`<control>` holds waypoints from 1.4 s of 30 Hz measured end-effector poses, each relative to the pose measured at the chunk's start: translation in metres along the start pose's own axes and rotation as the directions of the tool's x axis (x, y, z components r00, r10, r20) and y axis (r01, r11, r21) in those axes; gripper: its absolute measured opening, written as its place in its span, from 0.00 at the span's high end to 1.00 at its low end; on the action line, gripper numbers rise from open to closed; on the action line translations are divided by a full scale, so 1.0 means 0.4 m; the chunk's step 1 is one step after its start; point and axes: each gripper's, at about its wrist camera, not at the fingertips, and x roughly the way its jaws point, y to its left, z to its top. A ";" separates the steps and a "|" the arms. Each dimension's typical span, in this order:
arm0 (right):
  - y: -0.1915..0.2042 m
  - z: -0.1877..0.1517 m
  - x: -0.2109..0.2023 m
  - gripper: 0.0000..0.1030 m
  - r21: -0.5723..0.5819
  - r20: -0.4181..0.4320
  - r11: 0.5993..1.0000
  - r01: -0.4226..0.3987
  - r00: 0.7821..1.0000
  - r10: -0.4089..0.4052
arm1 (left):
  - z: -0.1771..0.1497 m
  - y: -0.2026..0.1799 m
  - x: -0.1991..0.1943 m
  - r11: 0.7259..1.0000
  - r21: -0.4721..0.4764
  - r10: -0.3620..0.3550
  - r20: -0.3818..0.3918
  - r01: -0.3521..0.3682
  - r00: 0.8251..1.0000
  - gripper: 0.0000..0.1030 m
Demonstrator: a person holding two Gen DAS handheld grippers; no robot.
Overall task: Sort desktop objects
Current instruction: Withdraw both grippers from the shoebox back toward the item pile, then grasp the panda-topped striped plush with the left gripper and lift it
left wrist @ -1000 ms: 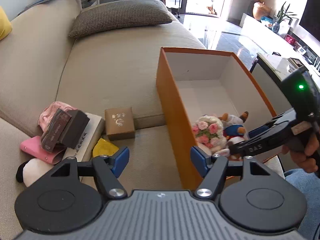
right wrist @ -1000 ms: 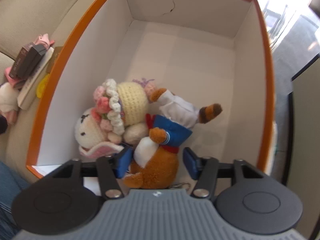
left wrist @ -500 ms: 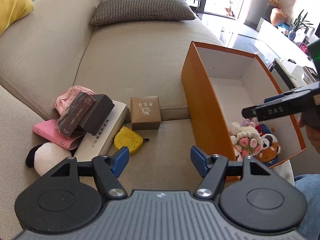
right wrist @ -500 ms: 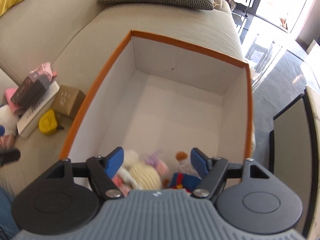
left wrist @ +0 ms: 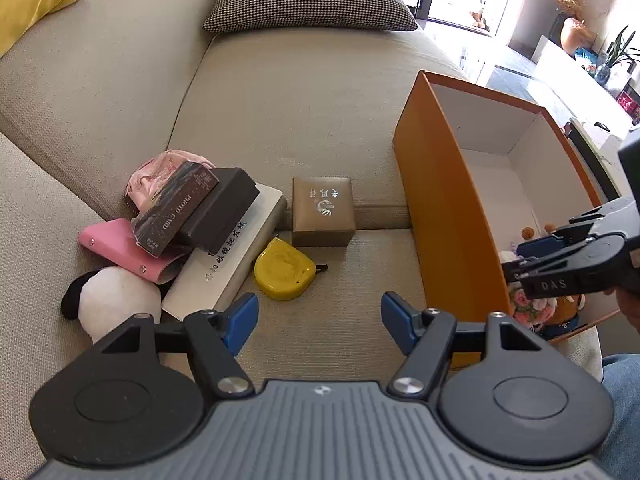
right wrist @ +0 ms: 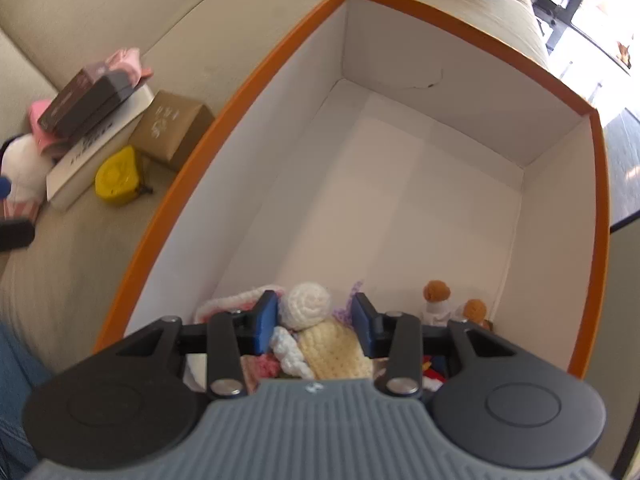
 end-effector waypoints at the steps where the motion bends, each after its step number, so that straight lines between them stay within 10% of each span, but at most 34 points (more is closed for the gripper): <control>1: 0.002 0.002 -0.001 0.58 -0.008 -0.006 1.000 -0.001 1.000 0.001 | 0.001 0.001 0.000 1.000 -0.001 -0.001 0.001 0.001 1.000 0.22; 13: 0.034 -0.031 -0.120 0.56 -0.014 0.123 0.999 0.043 0.992 -0.040 | 0.001 0.022 -0.063 1.000 0.006 -0.005 0.101 0.005 0.995 0.22; 23: 0.115 -0.048 -0.254 0.56 0.021 0.377 1.000 -0.013 0.926 0.004 | -0.022 0.097 -0.128 0.997 -0.081 0.016 0.271 0.007 0.962 0.22; 29: 0.206 -0.014 -0.269 0.56 -0.024 0.439 0.999 -0.045 0.897 0.051 | -0.017 0.165 -0.151 0.996 -0.085 0.020 0.235 0.000 0.972 0.22; 42: 0.381 0.060 -0.139 0.57 -0.016 0.366 0.982 -0.186 0.913 0.179 | -0.047 0.308 -0.125 0.992 -0.098 0.085 0.123 -0.073 0.989 0.36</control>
